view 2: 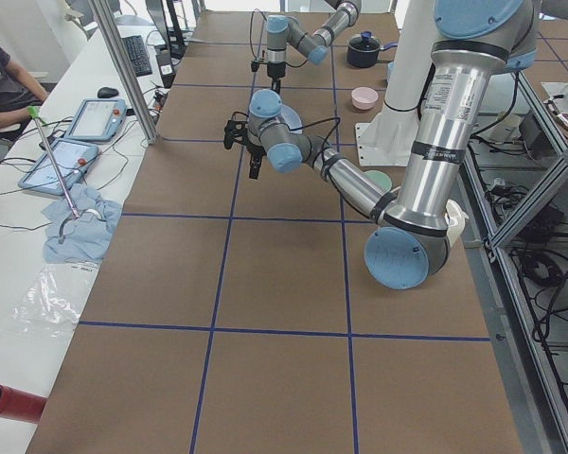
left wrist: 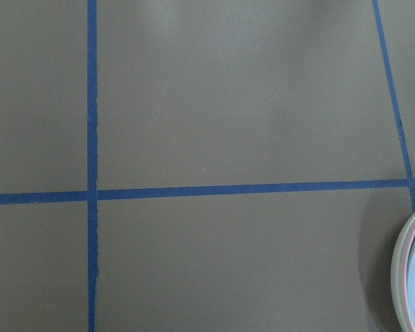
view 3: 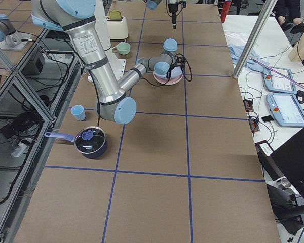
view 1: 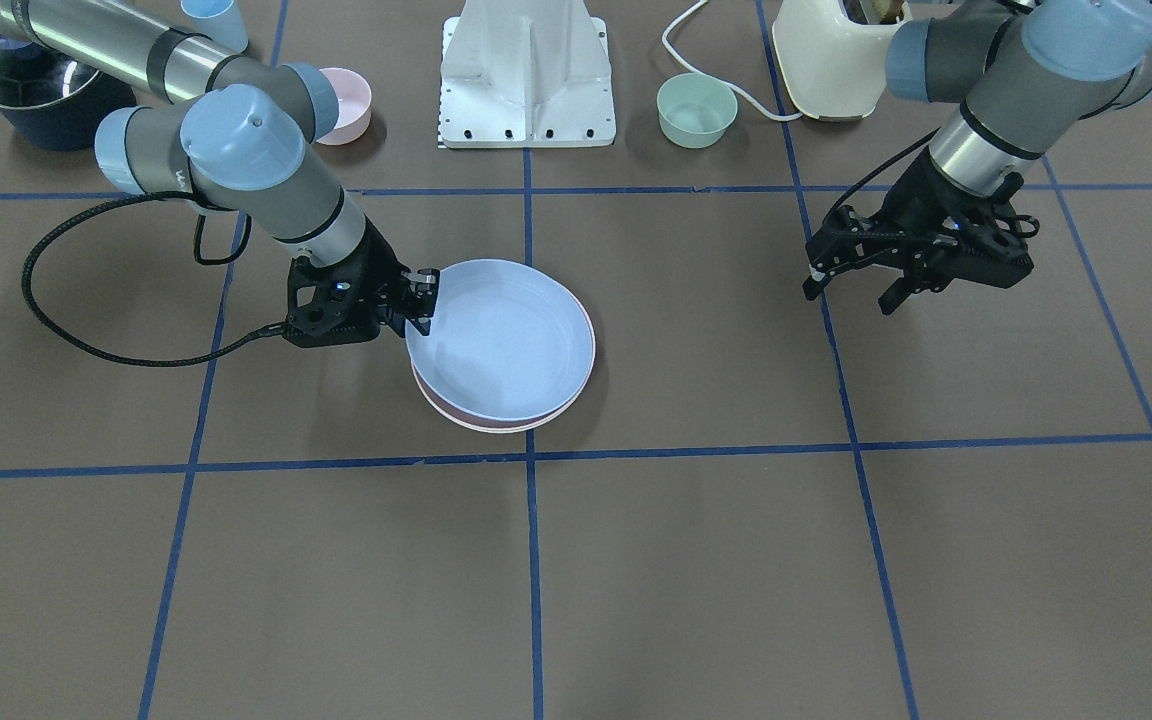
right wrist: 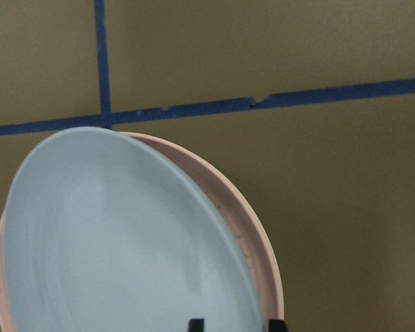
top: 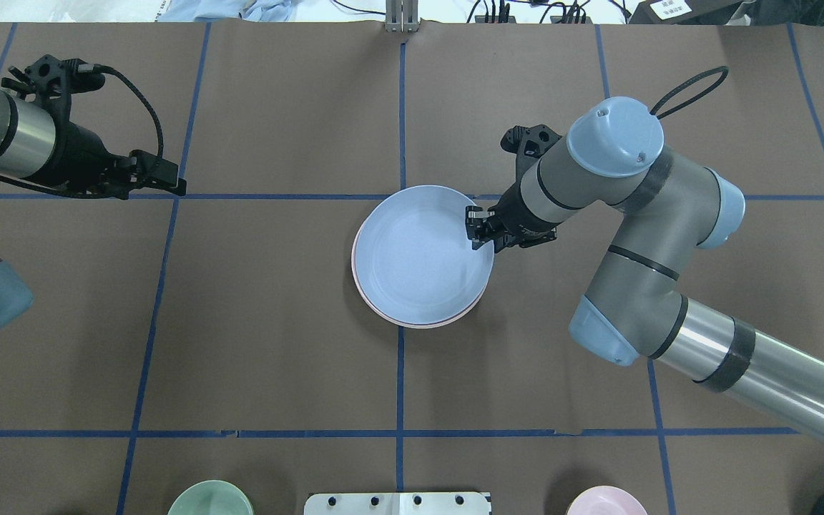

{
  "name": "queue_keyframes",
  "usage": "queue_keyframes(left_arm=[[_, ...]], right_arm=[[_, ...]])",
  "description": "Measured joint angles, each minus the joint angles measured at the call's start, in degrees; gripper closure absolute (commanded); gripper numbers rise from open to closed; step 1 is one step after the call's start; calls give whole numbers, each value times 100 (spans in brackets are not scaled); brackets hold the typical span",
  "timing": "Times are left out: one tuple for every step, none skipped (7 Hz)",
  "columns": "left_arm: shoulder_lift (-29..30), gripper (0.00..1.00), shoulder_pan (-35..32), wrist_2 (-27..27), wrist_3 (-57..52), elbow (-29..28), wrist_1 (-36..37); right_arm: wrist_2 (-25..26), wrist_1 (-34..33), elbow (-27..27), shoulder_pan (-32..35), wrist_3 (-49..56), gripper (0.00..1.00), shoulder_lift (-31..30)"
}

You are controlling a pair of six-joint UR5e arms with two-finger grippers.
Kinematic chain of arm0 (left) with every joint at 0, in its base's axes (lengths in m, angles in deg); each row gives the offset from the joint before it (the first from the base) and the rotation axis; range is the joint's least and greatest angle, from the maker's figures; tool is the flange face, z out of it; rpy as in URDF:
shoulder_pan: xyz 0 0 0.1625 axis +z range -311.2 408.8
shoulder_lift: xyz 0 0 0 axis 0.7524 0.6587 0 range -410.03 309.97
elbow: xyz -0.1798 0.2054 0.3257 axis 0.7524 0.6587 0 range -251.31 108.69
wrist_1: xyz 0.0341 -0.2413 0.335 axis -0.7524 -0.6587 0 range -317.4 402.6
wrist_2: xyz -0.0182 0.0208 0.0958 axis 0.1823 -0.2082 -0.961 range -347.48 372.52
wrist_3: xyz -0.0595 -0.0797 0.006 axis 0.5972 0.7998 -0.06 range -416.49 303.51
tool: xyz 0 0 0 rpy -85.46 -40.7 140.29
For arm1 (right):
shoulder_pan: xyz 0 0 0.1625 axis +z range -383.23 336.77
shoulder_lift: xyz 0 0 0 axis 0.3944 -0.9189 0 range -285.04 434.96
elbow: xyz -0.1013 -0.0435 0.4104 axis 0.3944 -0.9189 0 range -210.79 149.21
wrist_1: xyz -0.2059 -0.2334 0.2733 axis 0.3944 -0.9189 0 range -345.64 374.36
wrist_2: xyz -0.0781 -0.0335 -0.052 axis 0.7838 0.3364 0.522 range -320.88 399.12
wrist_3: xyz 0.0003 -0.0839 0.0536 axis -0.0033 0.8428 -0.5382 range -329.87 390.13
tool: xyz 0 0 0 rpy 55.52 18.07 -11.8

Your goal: Stack three plates with pink and blue

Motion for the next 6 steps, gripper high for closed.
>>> queue_keyframes(left_arm=[[-46,0,-9,-12,-7,13,-10],[-152,0,-58,-14,-94,38,-15],[-352,0,-215,1,-444,53,-16],[-648,0,-473,24,-1125,48,-4],[-974,0,-856,33,-2090,22,88],[-1272,0,-1347,51,-3059,-6,274]], right_arm=[[-4,7,46,145,33,0,6],[-130,-84,115,449,196,0,-25],[-380,-394,214,880,639,0,-78],[-621,-998,429,1363,1440,0,-192],[-743,-1673,746,1790,2504,0,-456],[-789,-2155,1037,2174,3650,0,-891]])
